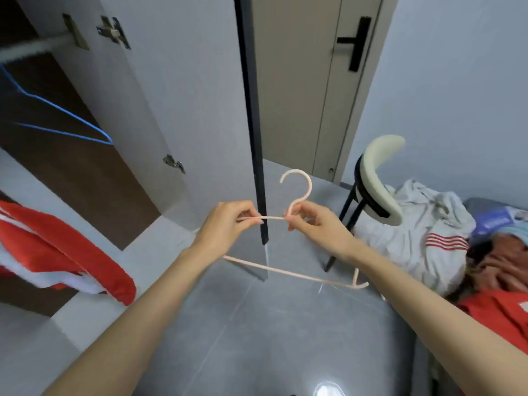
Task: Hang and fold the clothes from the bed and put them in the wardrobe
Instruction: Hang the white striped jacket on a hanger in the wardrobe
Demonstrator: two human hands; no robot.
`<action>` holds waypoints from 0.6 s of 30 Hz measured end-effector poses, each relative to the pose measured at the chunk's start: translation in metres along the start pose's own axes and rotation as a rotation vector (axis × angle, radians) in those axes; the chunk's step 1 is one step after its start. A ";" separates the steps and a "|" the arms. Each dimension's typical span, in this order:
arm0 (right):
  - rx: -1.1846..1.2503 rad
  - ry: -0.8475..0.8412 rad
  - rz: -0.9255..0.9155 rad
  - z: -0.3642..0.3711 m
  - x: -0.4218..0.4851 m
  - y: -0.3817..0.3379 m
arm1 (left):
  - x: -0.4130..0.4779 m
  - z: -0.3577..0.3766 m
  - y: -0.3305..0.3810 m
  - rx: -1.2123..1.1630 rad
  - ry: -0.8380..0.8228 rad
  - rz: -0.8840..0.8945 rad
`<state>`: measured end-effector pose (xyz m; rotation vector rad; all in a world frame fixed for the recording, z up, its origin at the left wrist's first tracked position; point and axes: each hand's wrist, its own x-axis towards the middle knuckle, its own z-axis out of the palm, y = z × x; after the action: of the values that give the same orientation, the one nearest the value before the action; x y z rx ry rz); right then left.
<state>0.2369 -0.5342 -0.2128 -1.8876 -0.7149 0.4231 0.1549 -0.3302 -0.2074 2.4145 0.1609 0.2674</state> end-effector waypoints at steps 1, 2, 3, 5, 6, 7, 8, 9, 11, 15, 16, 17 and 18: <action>-0.014 0.069 0.014 -0.007 -0.009 0.005 | 0.005 0.013 0.010 -0.016 -0.029 0.015; -0.034 0.138 0.033 -0.017 -0.018 0.011 | 0.010 0.025 0.021 -0.027 -0.053 0.032; -0.049 0.197 0.054 -0.027 -0.028 0.018 | 0.015 0.036 0.032 -0.035 -0.073 0.056; -0.047 0.274 0.098 -0.052 -0.048 0.032 | 0.026 0.060 0.055 -0.047 -0.126 0.126; -0.057 0.307 0.126 -0.065 -0.058 0.039 | 0.032 0.072 0.065 -0.048 -0.161 0.159; -0.083 0.347 0.155 -0.079 -0.067 0.047 | 0.040 0.086 0.076 -0.040 -0.199 0.188; -0.115 0.398 0.189 -0.095 -0.075 0.055 | 0.049 0.100 0.087 -0.026 -0.237 0.217; -0.149 0.456 0.233 -0.111 -0.082 0.063 | 0.059 0.115 0.098 -0.013 -0.272 0.240; -0.216 0.583 0.343 -0.148 -0.097 0.086 | 0.082 0.150 0.120 -0.001 -0.323 0.267; -0.261 0.824 0.580 -0.225 -0.118 0.144 | 0.134 0.223 0.161 0.023 -0.352 0.335; -0.251 0.852 0.624 -0.245 -0.121 0.160 | 0.150 0.244 0.171 0.043 -0.346 0.345; -0.235 0.870 0.661 -0.263 -0.121 0.177 | 0.166 0.264 0.181 0.072 -0.338 0.348; -0.215 0.885 0.690 -0.282 -0.121 0.193 | 0.183 0.283 0.191 0.090 -0.336 0.338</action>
<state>0.3644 -0.8680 -0.2767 -2.2159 0.5106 -0.1085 0.4070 -0.6186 -0.2636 2.5266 -0.3970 0.0015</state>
